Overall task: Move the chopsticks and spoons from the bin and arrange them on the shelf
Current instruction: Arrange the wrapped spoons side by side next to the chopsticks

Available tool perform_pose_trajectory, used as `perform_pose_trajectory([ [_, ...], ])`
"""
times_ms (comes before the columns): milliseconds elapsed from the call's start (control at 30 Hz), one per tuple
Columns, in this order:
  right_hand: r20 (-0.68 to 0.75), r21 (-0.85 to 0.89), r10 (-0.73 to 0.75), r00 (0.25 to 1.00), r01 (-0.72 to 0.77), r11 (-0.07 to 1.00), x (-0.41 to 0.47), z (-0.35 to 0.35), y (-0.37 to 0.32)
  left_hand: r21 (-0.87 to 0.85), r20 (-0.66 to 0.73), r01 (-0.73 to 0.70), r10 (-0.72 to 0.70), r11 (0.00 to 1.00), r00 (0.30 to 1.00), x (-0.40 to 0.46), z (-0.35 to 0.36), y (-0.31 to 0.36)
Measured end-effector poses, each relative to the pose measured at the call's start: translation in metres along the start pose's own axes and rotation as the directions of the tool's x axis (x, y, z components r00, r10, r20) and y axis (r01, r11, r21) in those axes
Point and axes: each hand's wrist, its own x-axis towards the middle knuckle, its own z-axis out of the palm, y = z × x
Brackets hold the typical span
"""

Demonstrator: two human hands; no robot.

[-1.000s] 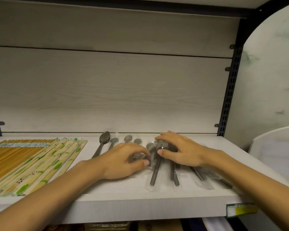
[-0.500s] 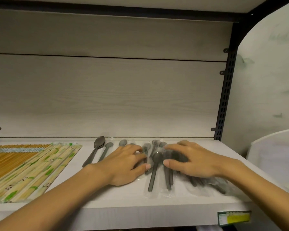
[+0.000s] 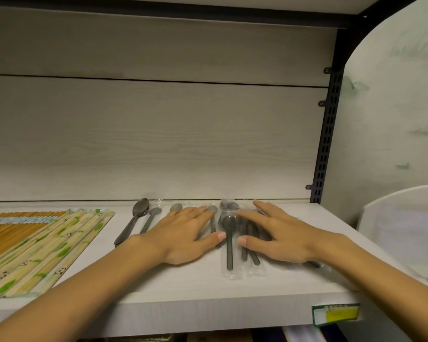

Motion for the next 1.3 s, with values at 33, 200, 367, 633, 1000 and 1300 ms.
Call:
perform_pose_trajectory([
  [33, -0.017, -0.014, -0.002, 1.000, 0.002, 1.000, -0.003, -0.001, -0.001, -0.024, -0.022, -0.019, 0.019, 1.000, 1.000, -0.001, -0.003, 0.004],
  [200, 0.070, -0.063, 0.005, 0.998, 0.000, 0.998, -0.013, -0.001, 0.001, -0.082, -0.024, -0.135, 0.134, 0.987, 0.991, 0.006, 0.002, 0.012],
  [367, -0.053, 0.048, -0.021, 0.998, 0.023, 0.999, -0.029, -0.009, 0.007, -0.163, -0.051, -0.207, 0.201, 0.965, 0.978, 0.007, 0.007, 0.009],
  [633, -0.073, 0.013, -0.002, 0.997, 0.003, 1.000, -0.014, -0.004, 0.010, -0.312, 0.005, -0.187, 0.199, 0.931, 0.980, 0.015, 0.009, 0.015],
  [1000, -0.039, 0.035, 0.025, 0.999, -0.024, 0.999, -0.015, -0.001, 0.018, -0.201, 0.031, -0.195, 0.205, 0.960, 0.978, 0.022, 0.013, 0.003],
  [1300, -0.112, 0.007, 0.058, 0.992, -0.057, 0.998, -0.018, 0.002, 0.032, -0.136, 0.069, -0.187, 0.197, 0.973, 0.978, 0.034, 0.016, 0.009],
])
